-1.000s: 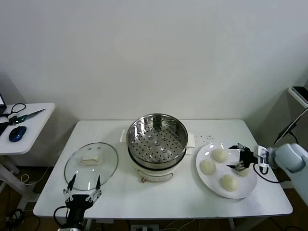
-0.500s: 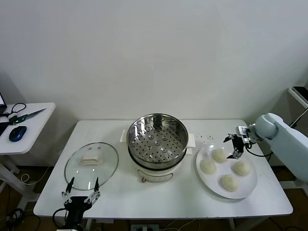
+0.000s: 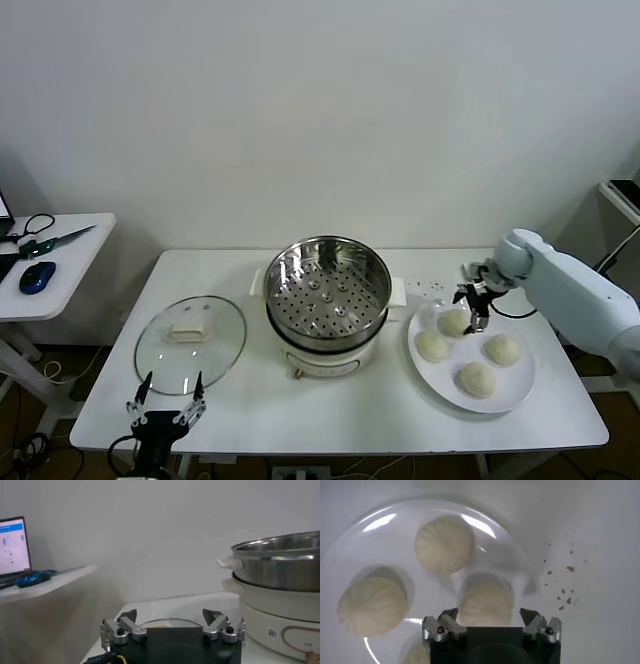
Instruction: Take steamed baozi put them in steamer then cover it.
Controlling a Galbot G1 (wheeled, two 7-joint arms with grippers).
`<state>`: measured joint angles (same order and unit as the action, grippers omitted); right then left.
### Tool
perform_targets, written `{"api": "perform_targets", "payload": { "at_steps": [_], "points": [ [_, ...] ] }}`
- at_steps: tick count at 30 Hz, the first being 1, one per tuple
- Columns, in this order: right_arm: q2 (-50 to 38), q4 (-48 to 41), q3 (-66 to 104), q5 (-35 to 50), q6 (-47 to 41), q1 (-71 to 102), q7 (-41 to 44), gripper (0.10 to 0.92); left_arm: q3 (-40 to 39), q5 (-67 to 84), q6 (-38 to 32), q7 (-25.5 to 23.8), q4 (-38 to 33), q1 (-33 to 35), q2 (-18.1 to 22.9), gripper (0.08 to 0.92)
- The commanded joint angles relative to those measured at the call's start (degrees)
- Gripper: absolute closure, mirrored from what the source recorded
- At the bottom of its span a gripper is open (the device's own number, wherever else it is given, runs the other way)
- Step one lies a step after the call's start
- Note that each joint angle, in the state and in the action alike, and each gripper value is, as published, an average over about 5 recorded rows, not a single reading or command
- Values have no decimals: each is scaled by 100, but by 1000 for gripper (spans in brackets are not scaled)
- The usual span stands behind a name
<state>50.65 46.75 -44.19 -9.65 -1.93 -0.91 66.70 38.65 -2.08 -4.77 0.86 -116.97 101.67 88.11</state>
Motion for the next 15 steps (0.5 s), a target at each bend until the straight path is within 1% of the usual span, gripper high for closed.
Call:
{"api": "perform_targets", "payload": {
  "at_steps": [1, 9, 15],
  "points": [
    [188, -282, -270, -102, 29, -166, 53, 203, -1, 4, 14, 5, 13, -9, -2, 177],
    [298, -398, -195, -154, 74, -100, 19, 205, 11, -10, 26, 10, 52, -48, -16, 177],
    [332, -390, -190, -163, 71, -97, 12, 266, -1, -21, 25, 17, 74, -58, -14, 177]
  ]
}}
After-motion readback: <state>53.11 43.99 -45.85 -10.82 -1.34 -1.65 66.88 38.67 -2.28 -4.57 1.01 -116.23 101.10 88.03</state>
